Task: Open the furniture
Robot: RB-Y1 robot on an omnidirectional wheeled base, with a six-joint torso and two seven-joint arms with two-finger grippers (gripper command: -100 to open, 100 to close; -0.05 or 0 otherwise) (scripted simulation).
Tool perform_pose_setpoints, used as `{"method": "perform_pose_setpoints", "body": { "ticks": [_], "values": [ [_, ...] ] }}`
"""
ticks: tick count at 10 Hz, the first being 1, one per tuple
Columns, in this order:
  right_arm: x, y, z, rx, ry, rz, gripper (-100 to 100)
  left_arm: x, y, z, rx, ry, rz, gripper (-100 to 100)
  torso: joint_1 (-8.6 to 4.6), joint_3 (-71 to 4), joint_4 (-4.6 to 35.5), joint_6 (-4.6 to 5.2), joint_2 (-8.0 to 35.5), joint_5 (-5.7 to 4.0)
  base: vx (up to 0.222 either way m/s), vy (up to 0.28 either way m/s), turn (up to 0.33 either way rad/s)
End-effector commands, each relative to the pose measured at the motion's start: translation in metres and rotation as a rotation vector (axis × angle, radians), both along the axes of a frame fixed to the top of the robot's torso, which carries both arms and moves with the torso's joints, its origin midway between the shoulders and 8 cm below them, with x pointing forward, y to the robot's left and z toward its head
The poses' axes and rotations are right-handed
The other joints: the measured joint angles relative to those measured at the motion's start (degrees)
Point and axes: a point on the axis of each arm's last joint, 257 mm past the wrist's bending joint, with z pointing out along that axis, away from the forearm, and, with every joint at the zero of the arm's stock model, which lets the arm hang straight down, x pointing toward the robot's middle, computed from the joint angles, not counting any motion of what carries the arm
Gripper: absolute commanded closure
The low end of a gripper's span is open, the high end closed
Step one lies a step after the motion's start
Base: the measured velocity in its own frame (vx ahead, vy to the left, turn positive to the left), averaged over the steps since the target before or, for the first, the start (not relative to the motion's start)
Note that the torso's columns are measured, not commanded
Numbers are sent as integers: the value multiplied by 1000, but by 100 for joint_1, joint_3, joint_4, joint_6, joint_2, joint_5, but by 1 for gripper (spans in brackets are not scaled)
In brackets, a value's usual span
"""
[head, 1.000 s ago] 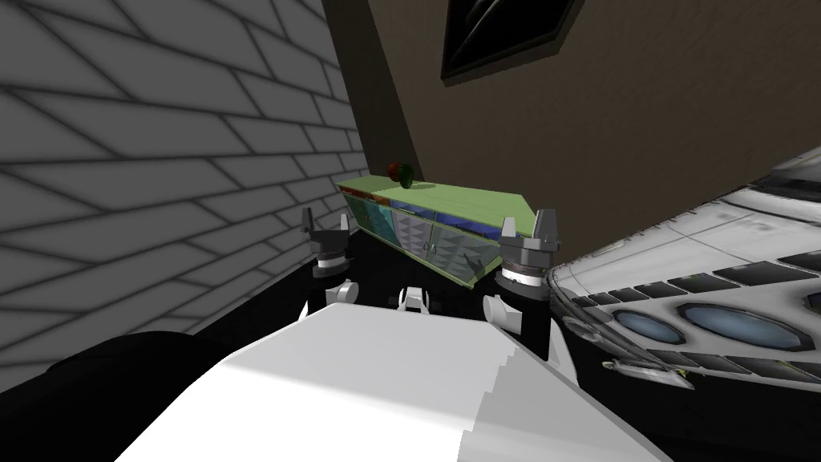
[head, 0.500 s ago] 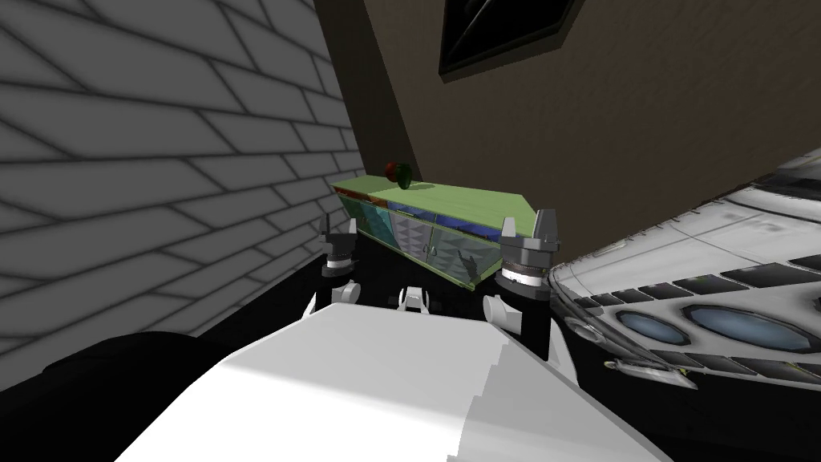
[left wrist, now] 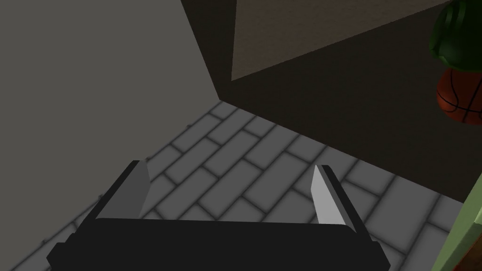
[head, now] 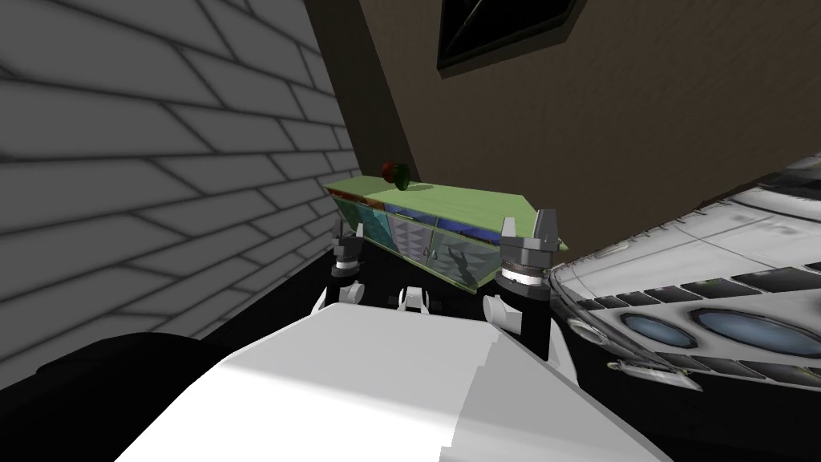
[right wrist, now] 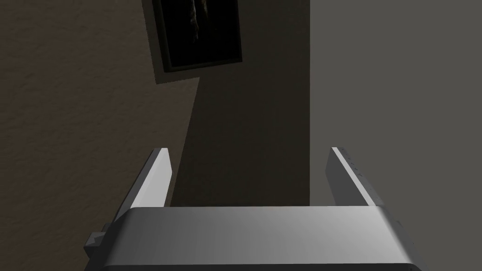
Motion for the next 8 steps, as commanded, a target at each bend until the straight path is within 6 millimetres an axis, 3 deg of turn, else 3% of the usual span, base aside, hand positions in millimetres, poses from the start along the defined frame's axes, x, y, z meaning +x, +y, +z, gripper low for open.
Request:
{"method": "perform_pose_setpoints", "body": {
  "ticks": [1,8],
  "values": [
    [0,0,0,0,0,0,0,4,-5,-18,23,6,-3,-100,3,-10,-4,0,-17,1,131,62,-79],
    [0,0,0,0,0,0,0,18,-18,-70,64,58,-3,-100,8,-10,-4,-1,-15,2,95,43,-57]
  ]
}}
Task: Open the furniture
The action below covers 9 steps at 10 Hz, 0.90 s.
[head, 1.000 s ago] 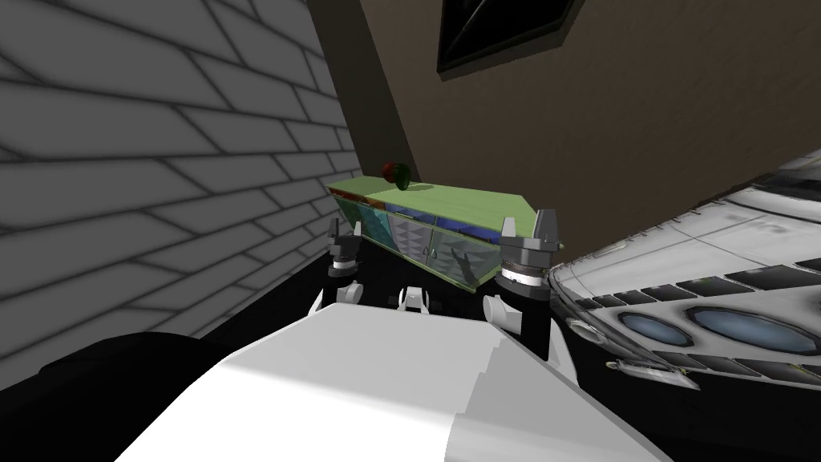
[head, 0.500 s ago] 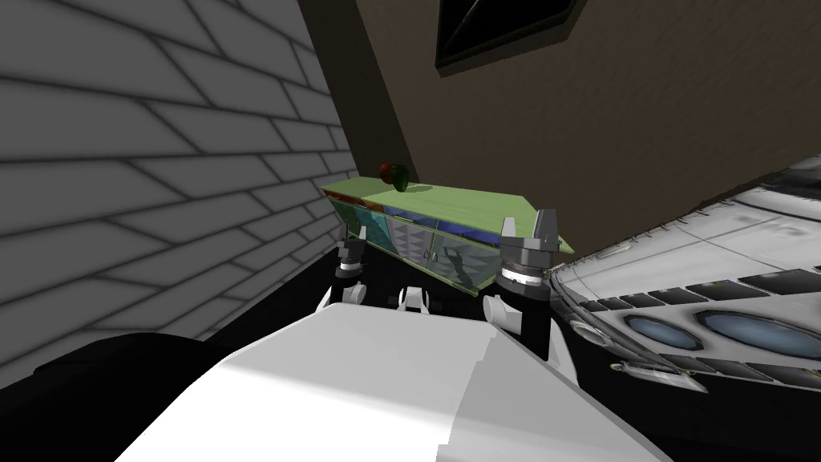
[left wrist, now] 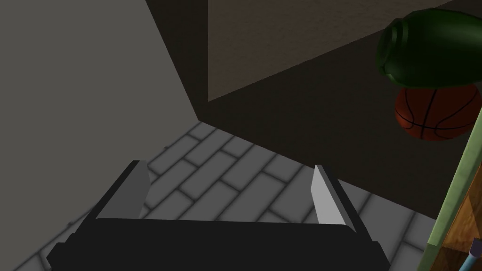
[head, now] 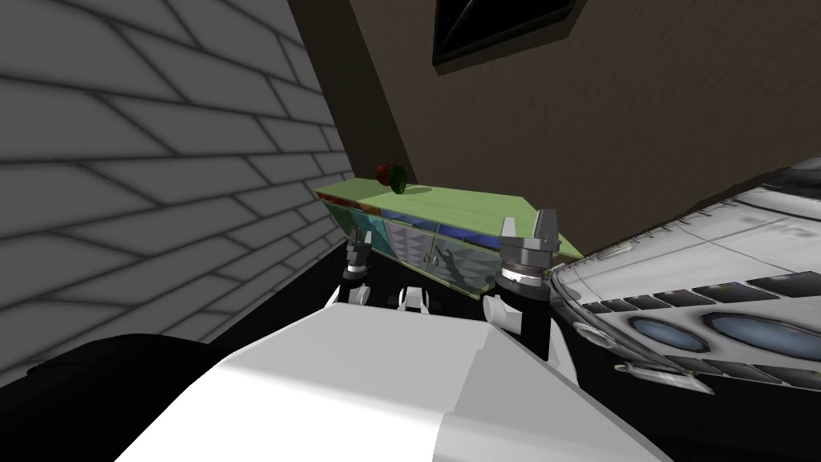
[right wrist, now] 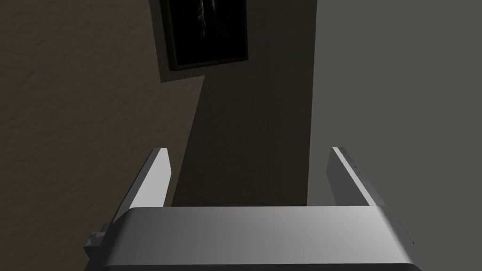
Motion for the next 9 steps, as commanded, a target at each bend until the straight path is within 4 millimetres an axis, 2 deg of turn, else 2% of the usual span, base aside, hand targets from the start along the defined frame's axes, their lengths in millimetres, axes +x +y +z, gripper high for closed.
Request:
{"method": "perform_pose_setpoints", "body": {
  "ticks": [1,8,9],
  "values": [
    [0,0,0,0,0,0,0,5,-5,-19,15,16,1,-100,-4,2,1,1,5,-1,101,35,-57],
    [0,0,0,0,0,0,0,13,-22,-74,56,76,4,-100,-4,1,0,0,2,-1,104,45,-54],
    [0,0,0,0,0,0,0,13,-22,-74,56,76,4,-100,-4,-1,0,1,-1,-1,80,27,-19]
  ]
}}
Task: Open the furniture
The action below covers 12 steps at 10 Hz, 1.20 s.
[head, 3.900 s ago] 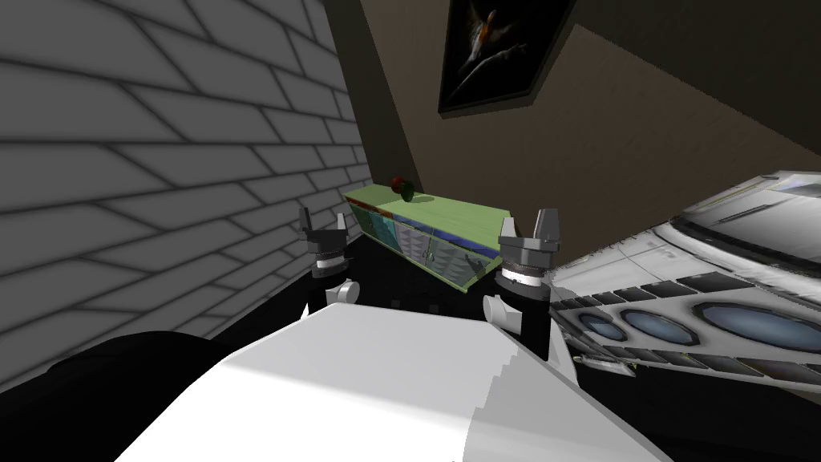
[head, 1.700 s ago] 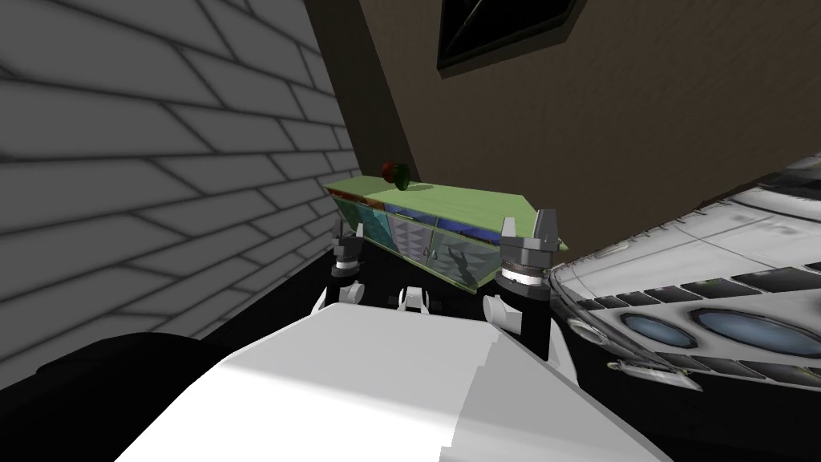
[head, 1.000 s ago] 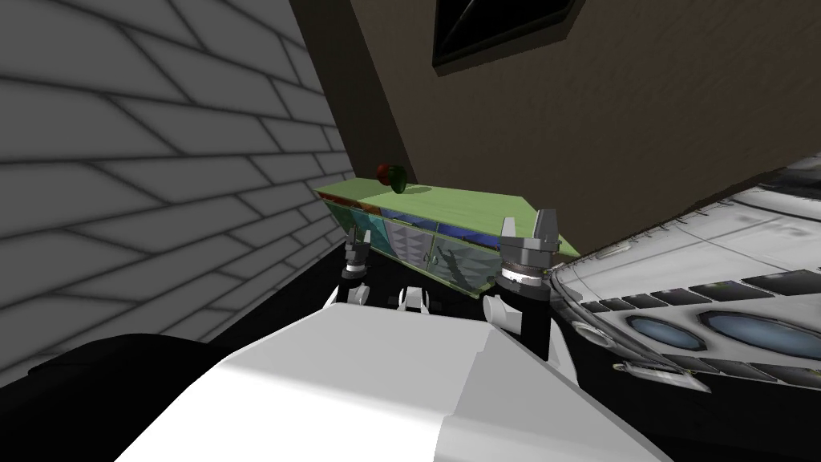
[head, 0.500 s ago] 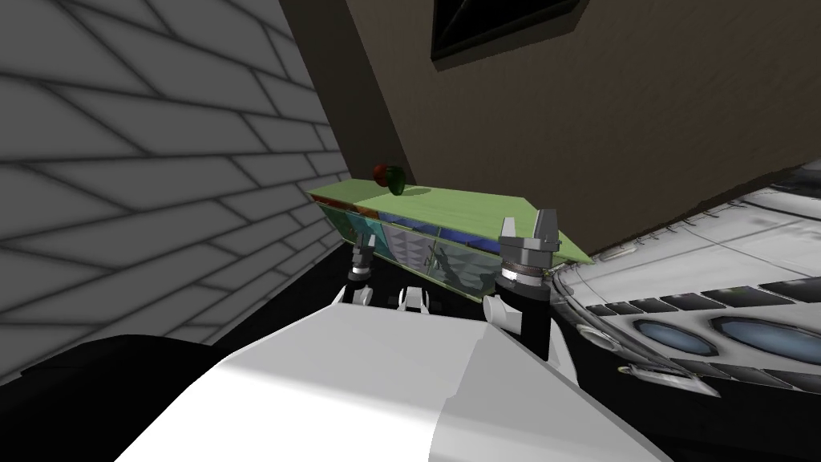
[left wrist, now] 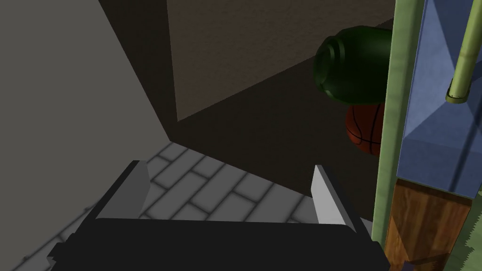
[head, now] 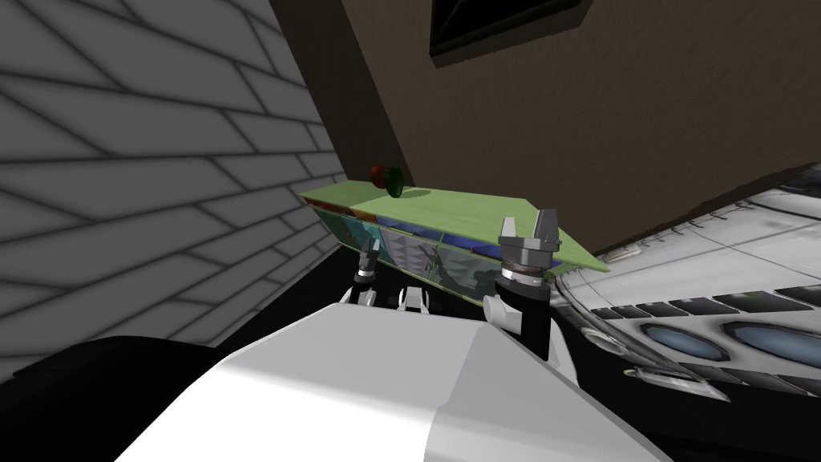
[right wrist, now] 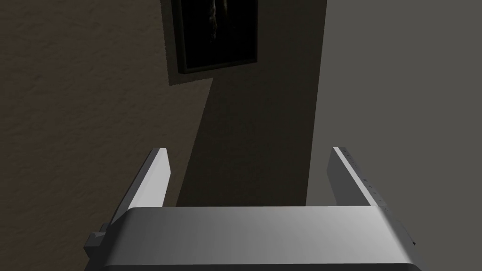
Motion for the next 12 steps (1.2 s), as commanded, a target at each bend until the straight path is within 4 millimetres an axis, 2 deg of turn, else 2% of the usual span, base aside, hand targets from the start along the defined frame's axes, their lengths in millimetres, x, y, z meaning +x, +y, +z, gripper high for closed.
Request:
{"method": "perform_pose_setpoints", "body": {
  "ticks": [1,12],
  "values": [
    [0,0,0,0,0,0,0,2,-3,-16,16,18,-1,-100,-7,6,2,-1,12,-2,62,23,-31],
    [0,0,0,0,0,0,0,0,-32,-98,118,115,-23,-100,-1,-1,-1,-1,-1,0,97,39,-46]
  ]
}}
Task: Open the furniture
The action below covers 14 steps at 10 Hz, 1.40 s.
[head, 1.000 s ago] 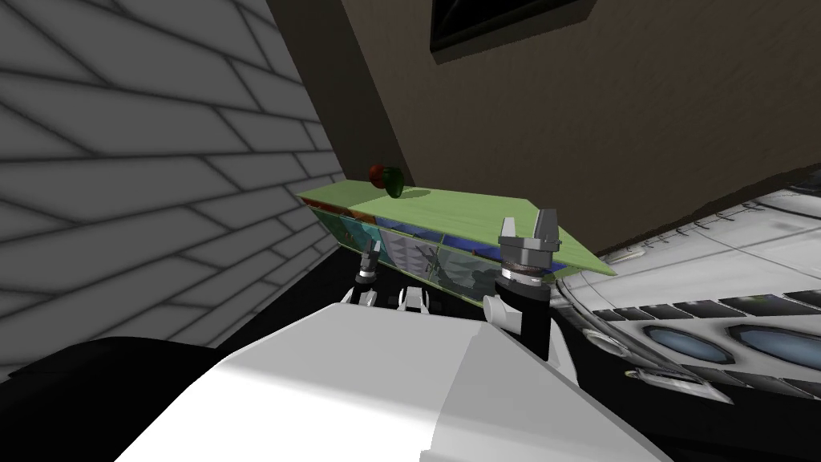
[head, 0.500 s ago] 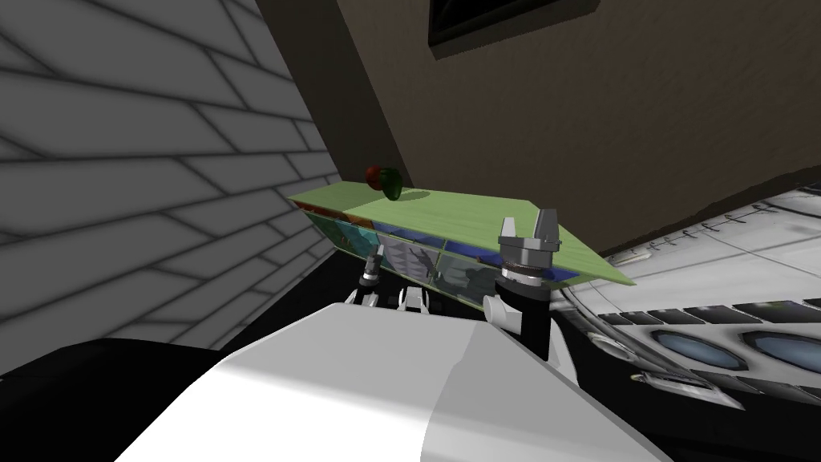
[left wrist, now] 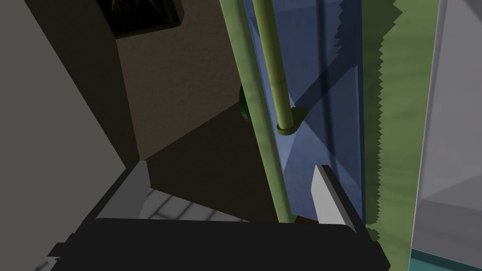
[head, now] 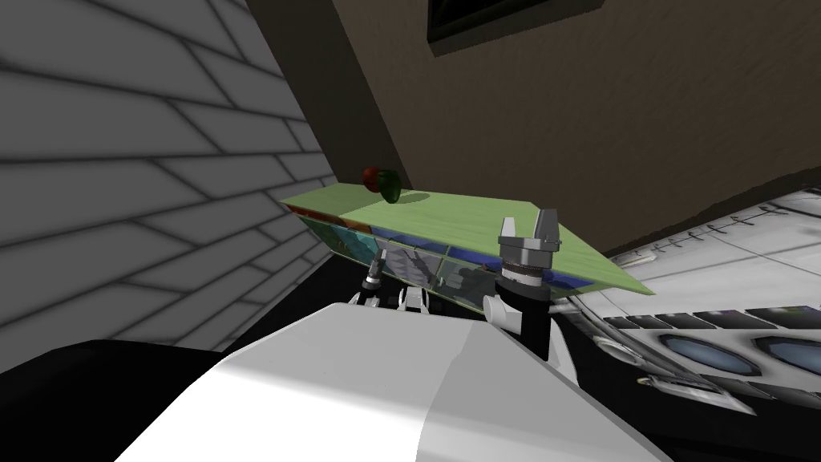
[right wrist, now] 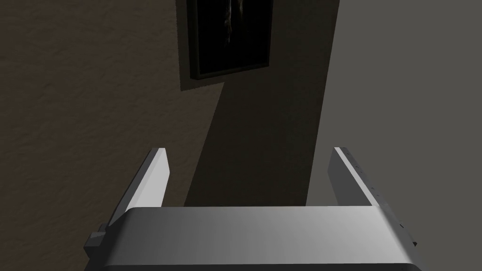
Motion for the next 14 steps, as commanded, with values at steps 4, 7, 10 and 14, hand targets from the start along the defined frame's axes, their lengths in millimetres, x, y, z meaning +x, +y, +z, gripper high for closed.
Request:
{"method": "perform_pose_setpoints", "body": {
  "ticks": [4,7,10,14],
  "values": [
    [0,0,0,0,0,0,0,-3,-17,-27,14,33,-7,-100,-8,15,7,0,23,-2,35,34,-73],
    [0,0,0,0,0,0,0,6,-22,-24,9,36,-7,-100,-1,3,2,0,6,0,0,6,-14],
    [0,0,0,0,0,0,0,23,-24,-14,9,36,-8,-100,-2,5,2,1,8,0,-17,-7,3],
    [0,0,0,0,0,0,0,13,-23,-20,9,36,-8,100,3,1,0,0,1,1,3,1,-2]
  ]
}}
